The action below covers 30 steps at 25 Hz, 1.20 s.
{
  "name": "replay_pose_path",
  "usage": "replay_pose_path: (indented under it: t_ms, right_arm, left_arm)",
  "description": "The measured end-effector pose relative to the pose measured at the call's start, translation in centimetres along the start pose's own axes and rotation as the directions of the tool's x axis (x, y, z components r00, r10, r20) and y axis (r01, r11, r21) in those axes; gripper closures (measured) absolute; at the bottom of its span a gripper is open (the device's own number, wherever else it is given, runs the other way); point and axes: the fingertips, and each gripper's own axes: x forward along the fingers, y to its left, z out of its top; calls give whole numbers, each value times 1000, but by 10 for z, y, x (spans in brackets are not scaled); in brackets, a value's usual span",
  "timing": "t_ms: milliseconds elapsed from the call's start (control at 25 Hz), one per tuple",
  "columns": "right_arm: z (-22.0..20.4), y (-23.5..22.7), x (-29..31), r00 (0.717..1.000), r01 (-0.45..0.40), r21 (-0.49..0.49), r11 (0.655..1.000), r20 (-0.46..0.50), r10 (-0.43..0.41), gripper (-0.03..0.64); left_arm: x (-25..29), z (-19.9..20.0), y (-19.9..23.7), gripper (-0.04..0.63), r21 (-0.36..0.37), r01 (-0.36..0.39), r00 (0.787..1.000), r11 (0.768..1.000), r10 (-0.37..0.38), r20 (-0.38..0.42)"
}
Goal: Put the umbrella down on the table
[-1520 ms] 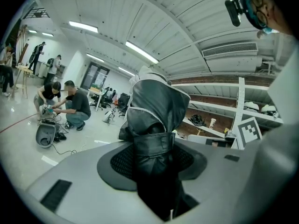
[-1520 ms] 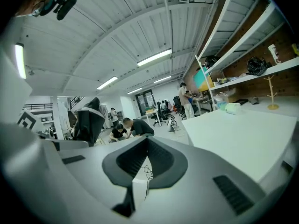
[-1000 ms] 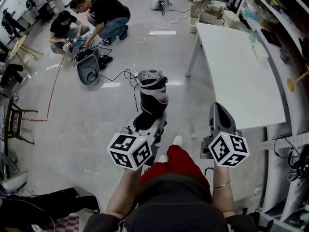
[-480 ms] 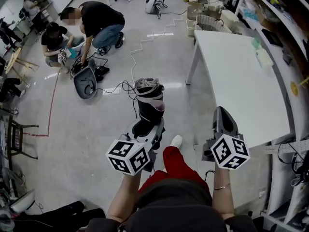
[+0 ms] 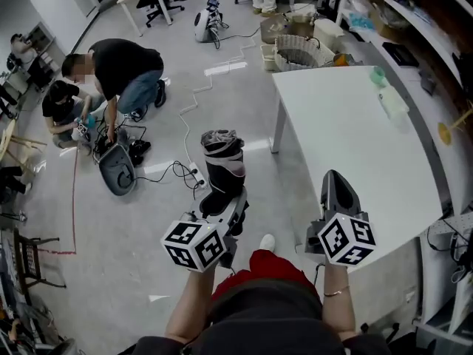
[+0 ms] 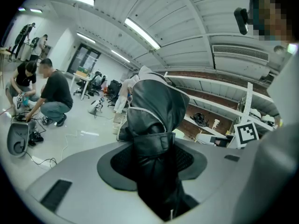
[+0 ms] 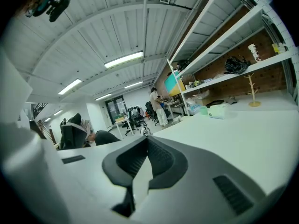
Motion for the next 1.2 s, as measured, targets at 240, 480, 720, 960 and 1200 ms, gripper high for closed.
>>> replay_pose_path:
  t_ms: [240,480,720,960,1200]
  right_arm:
    - [15,-18,15,997,65,27,998,36,-66,598]
    - [30,-53,11,983,166,63,984,72,-171,598]
    - [45,-83,22,943,293,110,950,130,-306,598]
    - [61,-110,43,868,440,168,882,174,-466,598]
    - [79,-123,65,784,545,222,809,209,-585,598]
  left_arm:
    - [59,21,-7,402,55,90,995,994,-88,-43]
    - [125,41,-24,402,96,182,981,979,-174,-89]
    - [192,59,-28,402,129,290,951,948,-271,-152]
    - [269,71,-43,402,163,444,879,881,-394,-268]
    - [323,82,-61,402,184,590,782,786,-500,-373]
